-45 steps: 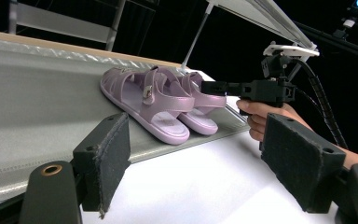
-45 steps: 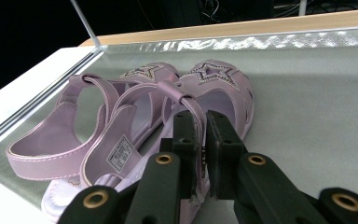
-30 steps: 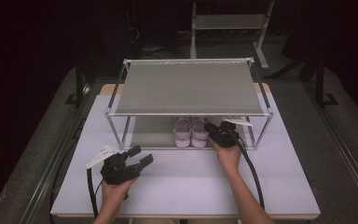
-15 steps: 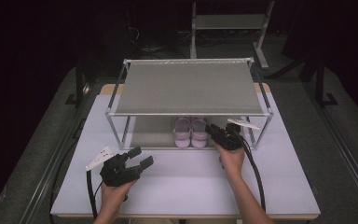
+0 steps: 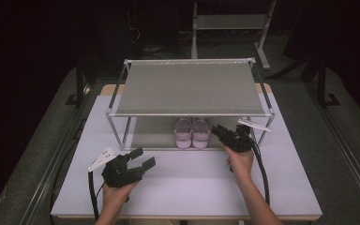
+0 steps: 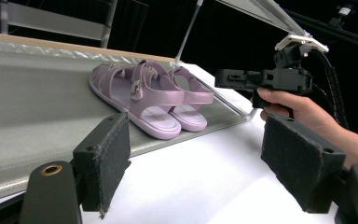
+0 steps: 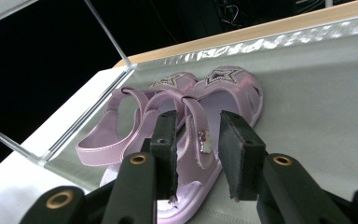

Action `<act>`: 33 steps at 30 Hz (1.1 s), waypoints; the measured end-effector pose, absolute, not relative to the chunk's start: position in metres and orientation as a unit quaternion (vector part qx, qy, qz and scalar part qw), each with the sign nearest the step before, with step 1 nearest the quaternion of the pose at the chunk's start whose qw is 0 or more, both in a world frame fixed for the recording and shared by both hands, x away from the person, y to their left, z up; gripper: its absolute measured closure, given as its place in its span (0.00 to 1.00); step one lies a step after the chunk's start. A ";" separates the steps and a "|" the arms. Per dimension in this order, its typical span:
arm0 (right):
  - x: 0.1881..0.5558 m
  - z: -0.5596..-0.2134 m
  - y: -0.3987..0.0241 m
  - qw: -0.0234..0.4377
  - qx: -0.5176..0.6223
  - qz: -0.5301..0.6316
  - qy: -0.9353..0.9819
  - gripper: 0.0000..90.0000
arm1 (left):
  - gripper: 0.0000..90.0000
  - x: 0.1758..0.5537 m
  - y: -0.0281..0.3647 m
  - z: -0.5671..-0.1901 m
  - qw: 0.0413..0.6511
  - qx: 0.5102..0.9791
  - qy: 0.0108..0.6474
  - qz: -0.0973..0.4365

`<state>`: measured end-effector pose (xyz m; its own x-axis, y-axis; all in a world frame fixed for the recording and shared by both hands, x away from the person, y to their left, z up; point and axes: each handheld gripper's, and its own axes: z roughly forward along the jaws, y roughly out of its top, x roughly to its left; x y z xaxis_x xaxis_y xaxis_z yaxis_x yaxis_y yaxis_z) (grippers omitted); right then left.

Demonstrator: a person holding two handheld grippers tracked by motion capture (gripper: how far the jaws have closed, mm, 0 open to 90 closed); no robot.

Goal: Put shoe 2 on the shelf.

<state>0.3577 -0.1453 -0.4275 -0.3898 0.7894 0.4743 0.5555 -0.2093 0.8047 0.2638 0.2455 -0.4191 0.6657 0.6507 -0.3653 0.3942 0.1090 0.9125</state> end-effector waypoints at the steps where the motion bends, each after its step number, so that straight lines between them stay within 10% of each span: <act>1: 0.358 -0.428 -0.145 0.105 0.542 0.557 0.620 0.73 | 0.26 0.264 0.246 -0.419 0.631 0.660 0.396 0.102; 33: 0.348 -0.428 -0.161 0.075 0.536 0.556 0.630 0.65 | 0.26 0.264 0.246 -0.419 0.631 0.659 0.396 0.102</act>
<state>0.3479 -0.1606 -0.4282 -0.4142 0.7592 0.5021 0.5925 -0.1938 0.7819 0.2643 0.2463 -0.4193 0.6653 0.6511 -0.3653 0.3939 0.1095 0.9126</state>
